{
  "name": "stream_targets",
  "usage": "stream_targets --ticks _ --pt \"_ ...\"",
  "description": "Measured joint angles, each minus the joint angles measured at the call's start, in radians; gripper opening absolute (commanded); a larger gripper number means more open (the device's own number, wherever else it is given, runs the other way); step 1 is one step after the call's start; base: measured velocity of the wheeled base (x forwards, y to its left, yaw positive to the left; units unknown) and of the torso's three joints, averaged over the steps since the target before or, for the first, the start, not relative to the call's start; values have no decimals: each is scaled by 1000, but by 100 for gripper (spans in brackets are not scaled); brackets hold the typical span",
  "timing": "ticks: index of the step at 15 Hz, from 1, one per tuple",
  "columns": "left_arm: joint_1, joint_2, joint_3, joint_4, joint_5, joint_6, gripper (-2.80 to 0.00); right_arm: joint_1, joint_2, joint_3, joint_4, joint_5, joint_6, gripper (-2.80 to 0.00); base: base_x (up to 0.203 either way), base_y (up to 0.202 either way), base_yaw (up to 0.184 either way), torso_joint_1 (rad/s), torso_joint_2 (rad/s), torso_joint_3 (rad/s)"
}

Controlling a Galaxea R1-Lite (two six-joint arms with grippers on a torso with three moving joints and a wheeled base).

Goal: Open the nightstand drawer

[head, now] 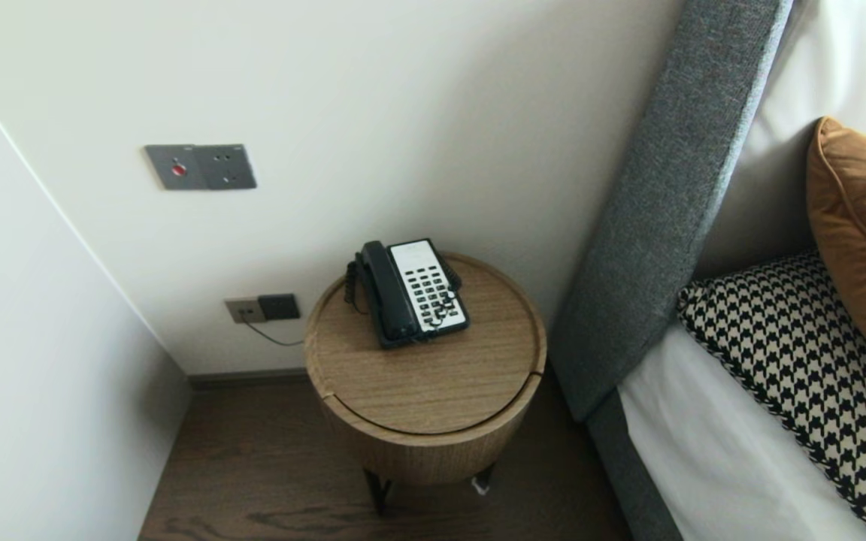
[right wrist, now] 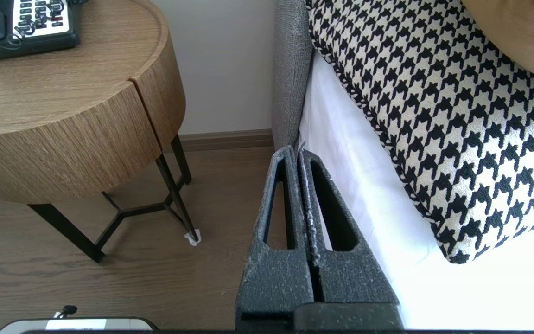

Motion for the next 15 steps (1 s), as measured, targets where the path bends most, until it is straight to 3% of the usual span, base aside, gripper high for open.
stream_targets --ticks 4,7,10,15 --pt "0 235 -130 -23 -25 -9 -280 0 0 0 0 0 0 -280 0 0 0 0 0 0" --pt "0 397 -210 -33 -113 -16 -280 0 0 0 0 0 0 -280 0 0 0 0 0 0" --pt "-1 549 -282 -34 -156 -18 -280 -1 0 0 0 0 0 -280 0 0 0 0 0 0" --pt "-64 767 -322 -33 -174 -18 -280 0 0 0 0 0 0 -280 0 0 0 0 0 0"
